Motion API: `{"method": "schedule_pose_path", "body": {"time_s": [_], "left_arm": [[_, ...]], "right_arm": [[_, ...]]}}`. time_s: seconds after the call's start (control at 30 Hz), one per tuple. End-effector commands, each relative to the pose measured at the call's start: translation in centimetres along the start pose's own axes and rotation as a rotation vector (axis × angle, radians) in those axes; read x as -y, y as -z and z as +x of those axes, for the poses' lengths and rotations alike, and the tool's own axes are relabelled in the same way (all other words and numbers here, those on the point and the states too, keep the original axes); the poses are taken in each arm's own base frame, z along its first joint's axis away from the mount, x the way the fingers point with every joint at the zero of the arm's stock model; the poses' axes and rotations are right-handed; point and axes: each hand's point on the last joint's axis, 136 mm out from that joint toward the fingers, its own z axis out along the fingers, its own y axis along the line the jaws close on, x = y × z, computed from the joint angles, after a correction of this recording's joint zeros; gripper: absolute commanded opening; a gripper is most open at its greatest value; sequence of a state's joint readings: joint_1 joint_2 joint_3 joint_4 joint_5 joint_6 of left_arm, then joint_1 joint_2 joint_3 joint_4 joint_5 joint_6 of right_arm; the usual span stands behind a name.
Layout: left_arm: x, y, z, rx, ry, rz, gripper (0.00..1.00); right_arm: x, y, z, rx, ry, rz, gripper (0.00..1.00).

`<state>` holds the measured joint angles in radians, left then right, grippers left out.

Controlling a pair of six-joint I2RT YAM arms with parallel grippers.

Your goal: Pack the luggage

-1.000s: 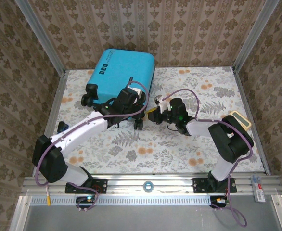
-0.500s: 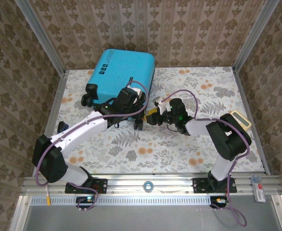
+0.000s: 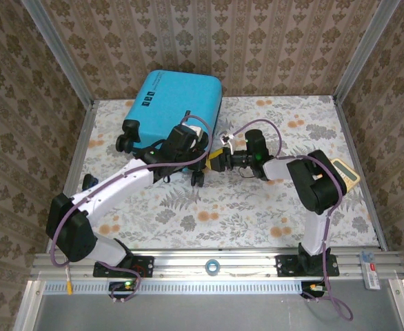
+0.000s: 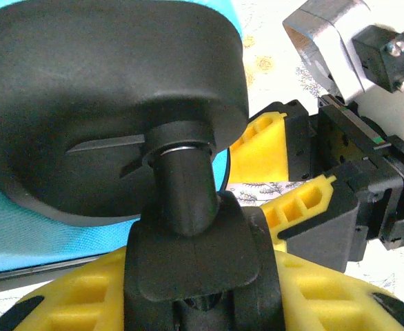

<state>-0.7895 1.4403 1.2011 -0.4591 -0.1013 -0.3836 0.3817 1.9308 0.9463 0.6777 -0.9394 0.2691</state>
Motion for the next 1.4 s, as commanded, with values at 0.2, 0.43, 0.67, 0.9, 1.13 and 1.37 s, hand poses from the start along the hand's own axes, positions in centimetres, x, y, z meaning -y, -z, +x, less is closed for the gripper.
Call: {"method": "schedule_pose_path", "body": {"time_s": [0.2,0.43,0.67,0.9,1.13,1.37], "left_arm": [[4.2,3.5,-4.6,0.147,-0.089,0.178,0.0],[4.3,3.4,-4.7,0.148,-0.094,0.183,0.0],[4.3,3.7,-4.8,0.152,-0.097,0.183,0.0],[4.5,3.9,-4.7,0.152,-0.1,0.196,0.0],[4.6,4.0,-4.6,0.151,-0.1,0.202,0.0],[4.6,3.9,-4.5,0.149,-0.105,0.202,0.0]], "right_arm": [[-1.8,-0.9,0.8,-0.044,-0.021,-0.13,0.52],[-1.8,-0.7,2.4,-0.062,-0.043,-0.12,0.52],[-1.4,-0.6,3.6,-0.072,-0.064,-0.102,0.51],[-1.4,-0.8,2.6,-0.057,-0.047,-0.114,0.52],[-1.9,-1.2,0.5,-0.042,-0.016,-0.151,0.52],[-2.6,-0.9,-0.1,-0.037,-0.003,-0.164,0.49]]}}
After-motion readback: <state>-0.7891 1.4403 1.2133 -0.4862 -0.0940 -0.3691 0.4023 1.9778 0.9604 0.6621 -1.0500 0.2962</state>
